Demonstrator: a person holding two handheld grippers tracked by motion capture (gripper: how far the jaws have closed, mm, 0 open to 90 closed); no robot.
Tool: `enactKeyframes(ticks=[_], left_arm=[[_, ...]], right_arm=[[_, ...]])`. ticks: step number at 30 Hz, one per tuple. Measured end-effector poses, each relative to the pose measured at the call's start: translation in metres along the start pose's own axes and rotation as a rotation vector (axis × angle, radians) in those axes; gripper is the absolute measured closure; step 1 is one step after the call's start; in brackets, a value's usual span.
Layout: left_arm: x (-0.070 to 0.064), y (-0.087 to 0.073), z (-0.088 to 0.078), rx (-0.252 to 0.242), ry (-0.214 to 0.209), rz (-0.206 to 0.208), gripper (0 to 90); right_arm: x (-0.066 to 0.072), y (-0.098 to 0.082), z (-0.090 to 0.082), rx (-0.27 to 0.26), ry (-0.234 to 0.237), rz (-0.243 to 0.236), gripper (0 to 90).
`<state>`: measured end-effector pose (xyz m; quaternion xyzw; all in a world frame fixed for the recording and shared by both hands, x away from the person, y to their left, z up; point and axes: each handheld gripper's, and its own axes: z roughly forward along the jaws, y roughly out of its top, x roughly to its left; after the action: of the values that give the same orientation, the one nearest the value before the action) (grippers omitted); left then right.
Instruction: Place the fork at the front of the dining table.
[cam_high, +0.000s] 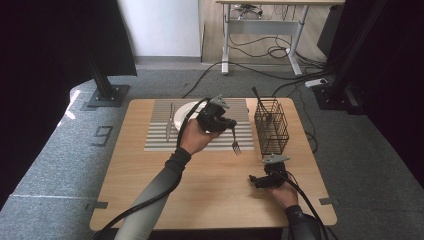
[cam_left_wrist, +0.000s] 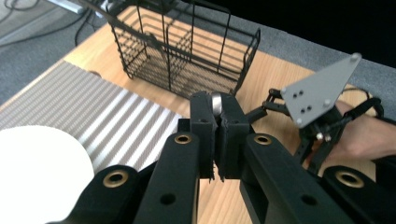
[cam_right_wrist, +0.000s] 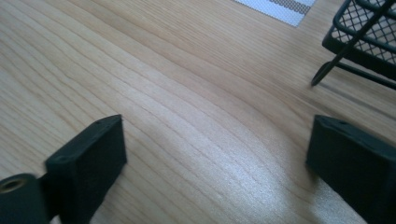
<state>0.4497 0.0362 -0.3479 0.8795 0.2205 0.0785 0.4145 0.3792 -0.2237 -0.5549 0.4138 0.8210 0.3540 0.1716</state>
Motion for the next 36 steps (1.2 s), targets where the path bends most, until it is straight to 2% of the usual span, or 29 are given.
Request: enactKeyframes(ticks=[3,9,10,12,13,17,18,25,29,33,35,36], left_arm=[[0.000,-0.013,0.002,0.008,-0.016,-0.007,86.7],[-0.002,-0.024,0.004,0.022,-0.025,-0.009,86.6],[-0.002,-0.027,0.005,0.029,-0.026,-0.007,86.7],[-0.003,-0.029,0.006,0.030,-0.028,-0.007,86.7],[-0.004,-0.032,0.007,0.037,-0.027,-0.006,86.7],[-0.007,-0.034,0.010,0.046,-0.025,0.002,86.7],[-0.009,-0.035,0.011,0.049,-0.026,0.007,86.7],[-0.015,-0.034,0.016,0.057,-0.027,0.024,86.7],[-0.016,-0.033,0.016,0.059,-0.023,0.029,86.7],[-0.016,-0.031,0.016,0.050,-0.027,0.019,86.7],[-0.017,-0.030,0.017,0.053,-0.027,0.017,86.7],[-0.017,-0.030,0.017,0.053,-0.027,0.017,86.7]], right_arm=[[0.002,0.003,-0.002,-0.024,0.018,0.008,12.0],[0.009,0.015,-0.006,-0.064,0.043,-0.018,16.9],[0.014,0.022,-0.007,-0.075,0.054,-0.053,21.7],[0.016,0.024,-0.008,-0.077,0.053,-0.064,24.0],[0.022,0.032,-0.009,-0.083,0.057,-0.092,28.2],[0.027,0.042,-0.009,-0.100,0.066,-0.101,32.1],[0.030,0.051,-0.009,-0.111,0.084,-0.101,35.1],[0.039,0.079,-0.006,-0.143,0.143,-0.105,48.8],[0.049,0.091,-0.006,-0.150,0.116,-0.156,60.7],[0.054,0.097,-0.006,-0.177,0.114,-0.157,73.3],[0.055,0.098,-0.005,-0.174,0.092,-0.154,81.8],[0.055,0.098,-0.005,-0.174,0.092,-0.154,81.8]])
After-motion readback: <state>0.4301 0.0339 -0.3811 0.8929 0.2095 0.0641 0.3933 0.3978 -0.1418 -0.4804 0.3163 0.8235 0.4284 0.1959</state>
